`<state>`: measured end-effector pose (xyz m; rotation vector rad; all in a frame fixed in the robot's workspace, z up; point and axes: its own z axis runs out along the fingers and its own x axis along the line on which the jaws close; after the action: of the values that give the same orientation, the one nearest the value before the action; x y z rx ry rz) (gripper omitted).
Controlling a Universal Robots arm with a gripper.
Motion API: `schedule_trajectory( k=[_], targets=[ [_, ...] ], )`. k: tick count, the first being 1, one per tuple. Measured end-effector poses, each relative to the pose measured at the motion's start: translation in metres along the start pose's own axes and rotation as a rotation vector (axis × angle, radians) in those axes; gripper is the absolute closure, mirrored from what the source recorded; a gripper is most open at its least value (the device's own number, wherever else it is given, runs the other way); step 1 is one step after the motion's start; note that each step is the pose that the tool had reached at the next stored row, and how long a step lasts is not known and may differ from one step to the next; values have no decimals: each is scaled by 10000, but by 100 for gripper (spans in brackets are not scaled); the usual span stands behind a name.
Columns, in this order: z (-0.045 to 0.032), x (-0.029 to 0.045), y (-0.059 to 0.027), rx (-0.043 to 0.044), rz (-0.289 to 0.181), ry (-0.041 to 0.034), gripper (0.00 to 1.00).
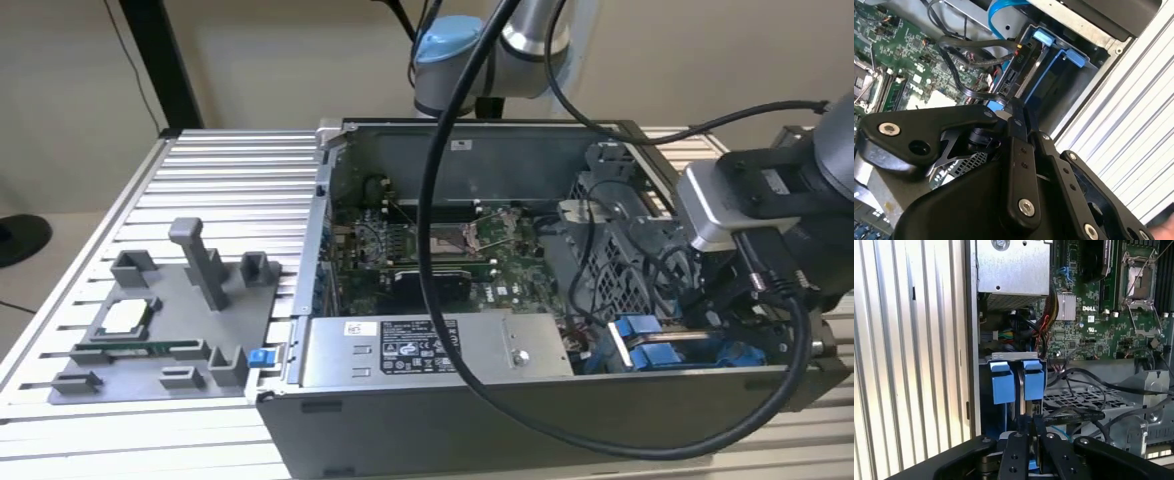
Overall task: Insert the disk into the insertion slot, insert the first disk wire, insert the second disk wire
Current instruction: 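Insert the second disk wire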
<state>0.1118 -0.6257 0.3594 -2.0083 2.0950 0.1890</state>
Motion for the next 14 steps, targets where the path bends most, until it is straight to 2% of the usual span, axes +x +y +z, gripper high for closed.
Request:
schedule_trajectory(
  k=[7,14],
  targets=[
    [88,-128,7,79,-28,97,100],
    [151,-181,5,256,-79,179,100]
  ],
)
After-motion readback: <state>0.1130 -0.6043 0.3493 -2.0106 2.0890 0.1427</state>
